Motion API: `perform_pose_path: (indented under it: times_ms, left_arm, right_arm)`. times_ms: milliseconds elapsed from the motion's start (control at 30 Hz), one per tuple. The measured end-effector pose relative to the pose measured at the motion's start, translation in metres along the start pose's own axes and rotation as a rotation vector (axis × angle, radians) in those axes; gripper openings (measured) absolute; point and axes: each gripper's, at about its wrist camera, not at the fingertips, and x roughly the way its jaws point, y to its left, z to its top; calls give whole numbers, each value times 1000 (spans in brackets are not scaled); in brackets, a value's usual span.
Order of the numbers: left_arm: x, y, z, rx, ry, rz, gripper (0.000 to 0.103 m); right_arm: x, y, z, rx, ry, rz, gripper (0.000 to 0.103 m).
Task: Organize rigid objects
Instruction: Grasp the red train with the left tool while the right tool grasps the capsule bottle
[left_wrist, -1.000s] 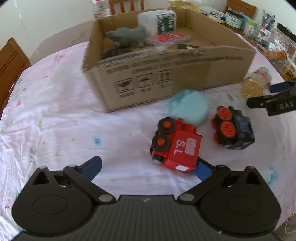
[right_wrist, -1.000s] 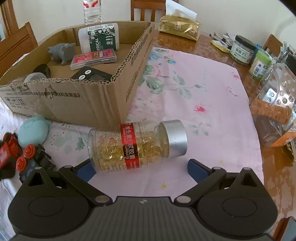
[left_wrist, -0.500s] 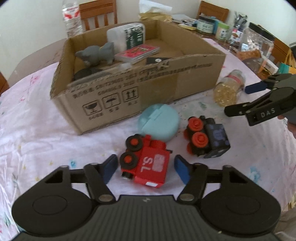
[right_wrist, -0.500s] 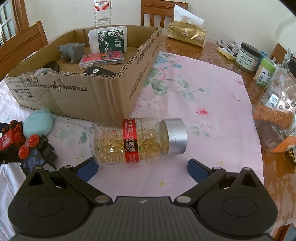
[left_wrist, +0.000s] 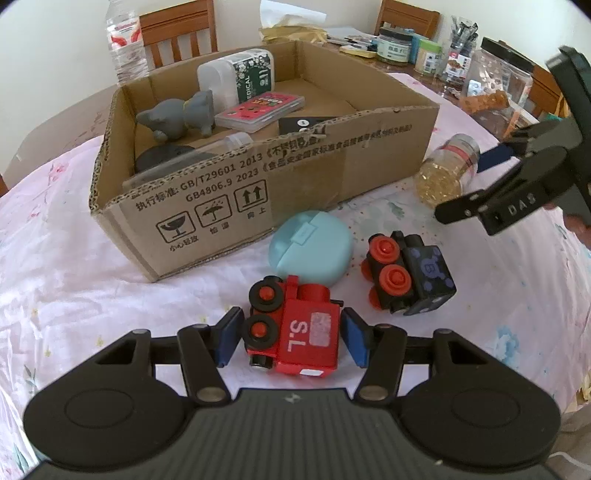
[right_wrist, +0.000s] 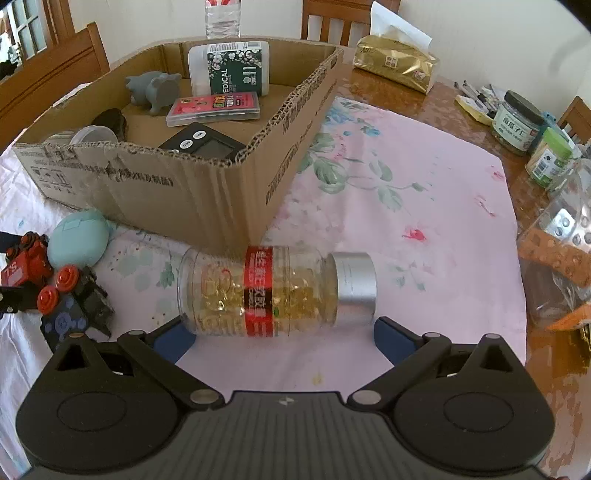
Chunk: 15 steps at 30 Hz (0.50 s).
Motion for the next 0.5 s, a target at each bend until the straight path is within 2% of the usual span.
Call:
perform_pose_path:
  times_ms: [167, 267, 367, 500]
  left_arm:
    - [1, 1, 3, 11, 8, -8, 56]
    - [0, 2, 5, 12, 15, -12, 49]
    - [0, 2, 7, 8, 26, -6, 49]
    - [0, 4, 9, -5, 39, 2, 49]
  right_arm:
    - [-1, 6, 8, -37, -9, -28, 103]
    - [-3, 7, 12, -31, -8, -29, 103]
    - [-4, 7, 16, -17, 1, -35, 103]
    - [-5, 8, 19, 3, 23, -53, 96]
